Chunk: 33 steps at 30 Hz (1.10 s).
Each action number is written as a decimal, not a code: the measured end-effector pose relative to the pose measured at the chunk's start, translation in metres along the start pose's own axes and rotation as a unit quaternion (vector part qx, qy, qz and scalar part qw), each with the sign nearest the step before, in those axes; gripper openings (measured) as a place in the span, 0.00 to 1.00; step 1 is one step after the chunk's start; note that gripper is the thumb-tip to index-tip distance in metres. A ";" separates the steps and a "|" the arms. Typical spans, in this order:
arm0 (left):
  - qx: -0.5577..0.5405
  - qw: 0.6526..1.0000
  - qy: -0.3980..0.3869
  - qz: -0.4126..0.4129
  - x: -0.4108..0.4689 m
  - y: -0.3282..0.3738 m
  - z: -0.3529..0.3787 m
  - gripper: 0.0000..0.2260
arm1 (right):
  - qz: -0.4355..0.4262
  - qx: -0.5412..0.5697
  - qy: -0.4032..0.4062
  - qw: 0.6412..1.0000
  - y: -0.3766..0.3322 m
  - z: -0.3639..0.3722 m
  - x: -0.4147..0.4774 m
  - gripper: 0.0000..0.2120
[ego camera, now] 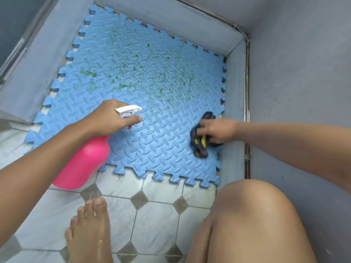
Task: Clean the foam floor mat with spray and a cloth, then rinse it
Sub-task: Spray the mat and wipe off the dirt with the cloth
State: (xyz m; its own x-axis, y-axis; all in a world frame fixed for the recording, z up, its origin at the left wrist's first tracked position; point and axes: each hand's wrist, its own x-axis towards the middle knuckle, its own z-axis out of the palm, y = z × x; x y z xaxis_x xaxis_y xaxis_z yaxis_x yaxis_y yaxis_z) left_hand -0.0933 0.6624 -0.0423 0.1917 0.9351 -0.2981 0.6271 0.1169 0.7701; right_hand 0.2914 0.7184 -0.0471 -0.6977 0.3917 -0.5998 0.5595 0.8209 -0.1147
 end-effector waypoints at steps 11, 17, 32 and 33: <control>0.016 1.000 0.006 0.001 0.002 -0.001 0.003 0.17 | -0.051 0.029 -0.043 0.997 -0.045 0.001 0.007 0.13; 0.009 1.000 0.012 -0.021 0.005 -0.001 0.002 0.16 | -0.108 0.072 0.037 0.991 -0.072 0.032 0.019 0.14; -0.004 0.994 0.074 -0.075 -0.019 -0.021 0.001 0.26 | 0.539 0.237 0.263 0.765 0.033 0.019 0.071 0.17; -0.005 0.996 0.065 -0.064 -0.019 -0.022 0.002 0.27 | 0.540 0.239 0.266 0.762 0.034 0.019 0.071 0.17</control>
State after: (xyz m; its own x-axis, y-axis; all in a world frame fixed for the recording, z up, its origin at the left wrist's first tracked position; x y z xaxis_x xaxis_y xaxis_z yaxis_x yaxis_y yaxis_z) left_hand -0.1095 0.6416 -0.0544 0.0099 0.9477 -0.3191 0.6320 0.2414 0.7364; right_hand 0.2692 0.7666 -0.1086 0.2736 0.9490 -0.1568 0.9462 -0.2948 -0.1335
